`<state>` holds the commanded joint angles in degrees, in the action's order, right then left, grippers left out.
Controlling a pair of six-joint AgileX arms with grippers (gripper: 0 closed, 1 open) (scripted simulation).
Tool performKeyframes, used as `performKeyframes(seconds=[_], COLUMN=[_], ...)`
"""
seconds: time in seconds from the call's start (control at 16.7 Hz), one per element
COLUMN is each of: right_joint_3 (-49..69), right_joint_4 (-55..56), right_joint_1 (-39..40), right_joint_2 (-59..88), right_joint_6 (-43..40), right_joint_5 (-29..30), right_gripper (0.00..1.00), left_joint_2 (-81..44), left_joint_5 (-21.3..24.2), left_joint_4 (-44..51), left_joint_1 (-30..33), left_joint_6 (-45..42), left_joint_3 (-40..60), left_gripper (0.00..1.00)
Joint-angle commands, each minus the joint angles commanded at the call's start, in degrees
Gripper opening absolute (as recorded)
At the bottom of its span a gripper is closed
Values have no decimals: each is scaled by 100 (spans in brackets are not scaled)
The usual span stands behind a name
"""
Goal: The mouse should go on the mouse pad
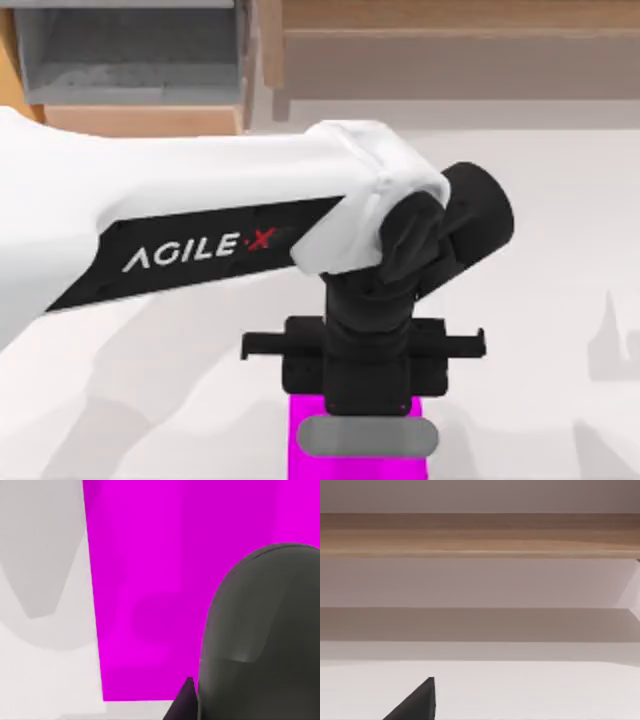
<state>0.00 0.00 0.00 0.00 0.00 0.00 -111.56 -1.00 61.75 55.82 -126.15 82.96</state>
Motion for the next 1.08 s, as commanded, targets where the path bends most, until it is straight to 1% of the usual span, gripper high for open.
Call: performKeyframes(seconds=[0.24,0.6,0.72,0.9,1.08], right_joint_3=[0,0,0,0,0], right_joint_4=[0,0,0,0,0], right_joint_1=[0,0,0,0,0], right_joint_2=[0,0,0,0,0], right_joint_6=[0,0,0,0,0], right_joint_5=[0,0,0,0,0], right_gripper=[100,100,100,100,100], left_joint_2=[-81,-181,-188,-165,-162], left_joint_5=[146,533,592,513,268], left_joint_4=[-67,-202,-291,-480,-706], left_joint_1=[-17,6,14,23,28], left_joint_6=[-24,-69,-67,-48,-27], left_joint_3=[-105,-354,-416,-466,-472], left_gripper=[0,0,0,0,0])
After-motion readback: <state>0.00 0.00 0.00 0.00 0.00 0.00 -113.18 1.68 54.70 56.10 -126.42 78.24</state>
